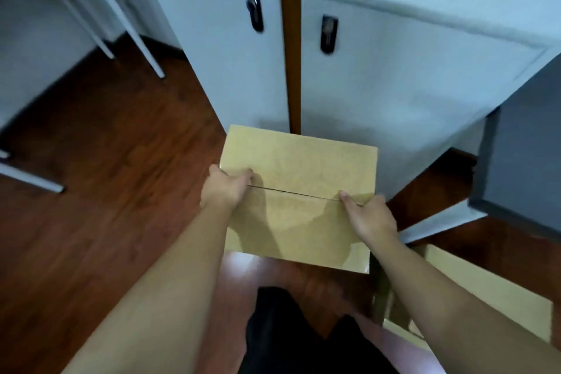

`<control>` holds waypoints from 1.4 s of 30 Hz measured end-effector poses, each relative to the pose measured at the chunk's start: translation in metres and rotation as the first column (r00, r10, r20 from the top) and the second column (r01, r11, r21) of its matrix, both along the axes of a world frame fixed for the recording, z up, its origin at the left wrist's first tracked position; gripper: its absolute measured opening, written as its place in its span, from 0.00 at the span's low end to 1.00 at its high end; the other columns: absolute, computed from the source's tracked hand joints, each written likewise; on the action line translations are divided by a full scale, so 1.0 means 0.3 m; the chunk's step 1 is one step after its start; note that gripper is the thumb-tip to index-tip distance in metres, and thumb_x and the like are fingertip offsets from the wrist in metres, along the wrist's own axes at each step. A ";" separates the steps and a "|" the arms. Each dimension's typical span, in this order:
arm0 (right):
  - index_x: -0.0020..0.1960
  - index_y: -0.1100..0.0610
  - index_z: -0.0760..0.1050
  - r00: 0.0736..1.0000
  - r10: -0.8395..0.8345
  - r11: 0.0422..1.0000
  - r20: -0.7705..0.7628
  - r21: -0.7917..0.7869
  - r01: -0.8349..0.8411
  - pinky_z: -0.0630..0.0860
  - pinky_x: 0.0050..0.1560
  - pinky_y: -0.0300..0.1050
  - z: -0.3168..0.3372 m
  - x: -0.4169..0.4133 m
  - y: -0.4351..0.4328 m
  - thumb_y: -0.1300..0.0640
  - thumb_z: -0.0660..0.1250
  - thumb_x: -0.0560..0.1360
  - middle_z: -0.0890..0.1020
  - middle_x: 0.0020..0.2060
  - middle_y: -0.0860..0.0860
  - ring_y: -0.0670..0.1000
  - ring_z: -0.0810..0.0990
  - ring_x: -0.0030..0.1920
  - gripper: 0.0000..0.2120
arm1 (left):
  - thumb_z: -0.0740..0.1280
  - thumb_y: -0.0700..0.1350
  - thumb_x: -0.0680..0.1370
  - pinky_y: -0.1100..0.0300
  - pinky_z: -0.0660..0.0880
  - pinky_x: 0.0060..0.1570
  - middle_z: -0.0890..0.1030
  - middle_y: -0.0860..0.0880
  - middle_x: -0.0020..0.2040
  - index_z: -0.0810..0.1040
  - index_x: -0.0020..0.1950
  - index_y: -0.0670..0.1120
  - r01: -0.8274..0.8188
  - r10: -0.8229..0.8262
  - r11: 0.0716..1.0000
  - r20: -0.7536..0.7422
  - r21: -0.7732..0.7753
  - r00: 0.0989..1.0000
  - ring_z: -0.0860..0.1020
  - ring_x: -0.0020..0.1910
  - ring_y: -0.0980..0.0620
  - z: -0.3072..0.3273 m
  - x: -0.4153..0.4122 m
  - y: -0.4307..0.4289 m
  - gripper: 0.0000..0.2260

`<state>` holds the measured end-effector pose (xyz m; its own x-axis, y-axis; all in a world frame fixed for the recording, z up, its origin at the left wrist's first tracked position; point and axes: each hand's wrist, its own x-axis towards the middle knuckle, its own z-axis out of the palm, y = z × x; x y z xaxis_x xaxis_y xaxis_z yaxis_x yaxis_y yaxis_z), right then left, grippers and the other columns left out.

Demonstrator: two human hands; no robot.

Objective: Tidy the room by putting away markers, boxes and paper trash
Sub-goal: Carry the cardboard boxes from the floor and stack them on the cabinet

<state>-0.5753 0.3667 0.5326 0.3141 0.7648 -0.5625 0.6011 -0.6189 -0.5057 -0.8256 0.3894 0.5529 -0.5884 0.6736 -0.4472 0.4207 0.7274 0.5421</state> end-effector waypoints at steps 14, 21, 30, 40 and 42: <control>0.64 0.55 0.69 0.961 0.160 0.783 -0.224 0.622 0.015 0.75 0.55 0.55 1.278 0.109 0.150 0.39 0.63 0.71 0.77 0.55 0.51 0.54 0.76 0.54 0.28 | 0.54 0.65 0.75 0.49 0.69 0.55 0.71 0.38 0.68 0.65 0.70 0.40 0.133 -0.005 0.928 -0.345 0.347 0.939 0.72 0.63 0.36 1.258 0.017 0.205 0.34; 0.71 0.51 0.67 0.727 0.460 0.706 -0.509 0.707 0.047 0.66 0.71 0.54 1.526 0.257 0.380 0.32 0.74 0.59 0.73 0.69 0.51 0.53 0.72 0.68 0.46 | 0.63 0.61 0.73 0.51 0.69 0.53 0.71 0.40 0.66 0.59 0.71 0.42 0.212 -0.121 0.826 -0.203 0.523 0.972 0.71 0.62 0.38 1.513 0.073 0.431 0.35; 0.65 0.52 0.72 0.774 0.449 0.568 -0.446 0.812 0.138 0.73 0.50 0.44 1.702 0.024 0.893 0.40 0.71 0.66 0.79 0.61 0.49 0.50 0.78 0.58 0.31 | 0.64 0.62 0.72 0.49 0.71 0.57 0.73 0.40 0.65 0.64 0.70 0.41 0.264 -0.156 0.741 -0.224 0.617 0.962 0.73 0.61 0.39 1.704 -0.111 0.936 0.35; 0.63 0.56 0.75 0.877 0.266 0.665 -0.401 0.735 0.135 0.74 0.52 0.46 1.597 -0.136 1.404 0.41 0.66 0.73 0.79 0.59 0.53 0.52 0.78 0.55 0.24 | 0.62 0.63 0.76 0.50 0.61 0.70 0.62 0.44 0.76 0.55 0.78 0.51 0.550 -0.454 0.728 -0.314 0.409 0.834 0.62 0.73 0.41 1.610 -0.296 1.391 0.34; 0.64 0.57 0.74 0.941 0.071 0.506 -0.330 0.826 0.251 0.70 0.60 0.48 1.577 -0.164 1.478 0.41 0.63 0.74 0.78 0.61 0.52 0.54 0.76 0.61 0.26 | 0.58 0.65 0.77 0.50 0.61 0.70 0.63 0.44 0.76 0.60 0.76 0.49 0.604 -0.490 0.739 -0.376 0.298 0.786 0.62 0.73 0.41 1.605 -0.312 1.440 0.33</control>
